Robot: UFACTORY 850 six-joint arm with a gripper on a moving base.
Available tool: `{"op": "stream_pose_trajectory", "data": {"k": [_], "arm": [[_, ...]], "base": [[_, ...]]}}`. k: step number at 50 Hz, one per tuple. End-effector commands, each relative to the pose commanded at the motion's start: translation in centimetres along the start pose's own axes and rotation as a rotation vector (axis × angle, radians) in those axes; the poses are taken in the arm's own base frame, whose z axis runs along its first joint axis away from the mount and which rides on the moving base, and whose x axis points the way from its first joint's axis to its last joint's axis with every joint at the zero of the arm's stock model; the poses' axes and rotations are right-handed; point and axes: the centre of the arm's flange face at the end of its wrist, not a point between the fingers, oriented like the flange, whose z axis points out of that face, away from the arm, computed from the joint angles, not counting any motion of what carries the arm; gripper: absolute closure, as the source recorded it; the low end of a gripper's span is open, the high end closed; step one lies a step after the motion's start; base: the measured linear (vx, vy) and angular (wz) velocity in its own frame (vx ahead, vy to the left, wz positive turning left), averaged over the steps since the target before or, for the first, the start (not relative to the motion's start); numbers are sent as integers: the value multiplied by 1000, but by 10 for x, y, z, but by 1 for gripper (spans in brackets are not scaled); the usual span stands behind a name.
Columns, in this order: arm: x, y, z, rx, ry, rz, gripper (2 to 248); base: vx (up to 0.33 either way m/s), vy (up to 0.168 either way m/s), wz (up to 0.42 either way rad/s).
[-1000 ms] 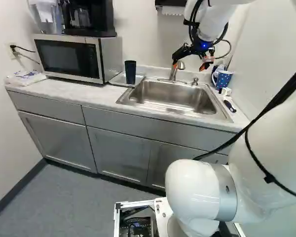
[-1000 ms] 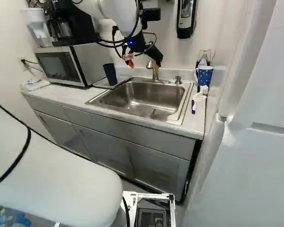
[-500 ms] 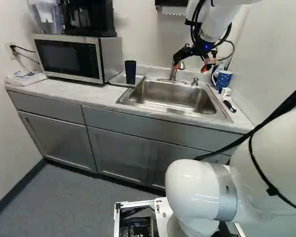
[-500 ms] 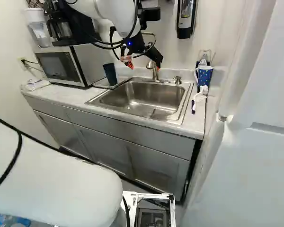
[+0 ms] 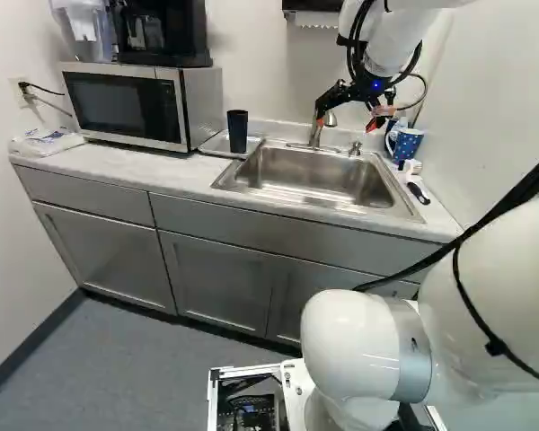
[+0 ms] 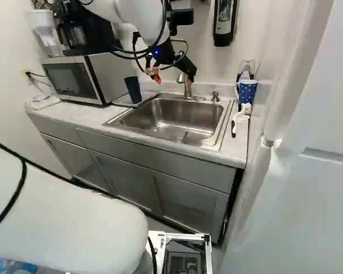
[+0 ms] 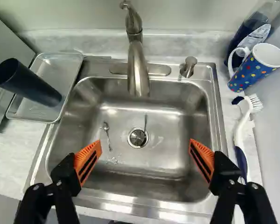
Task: Rinse the cup and place it in the tray
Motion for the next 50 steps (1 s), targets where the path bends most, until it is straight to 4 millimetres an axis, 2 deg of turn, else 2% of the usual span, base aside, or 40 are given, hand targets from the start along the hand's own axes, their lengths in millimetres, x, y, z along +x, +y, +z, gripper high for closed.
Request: {"op": "stream_pose_trajectory", "data": {"k": [50], "arm": [[0,0,0,0,0,0,3]], "base": [[-6,2,-2]]}}
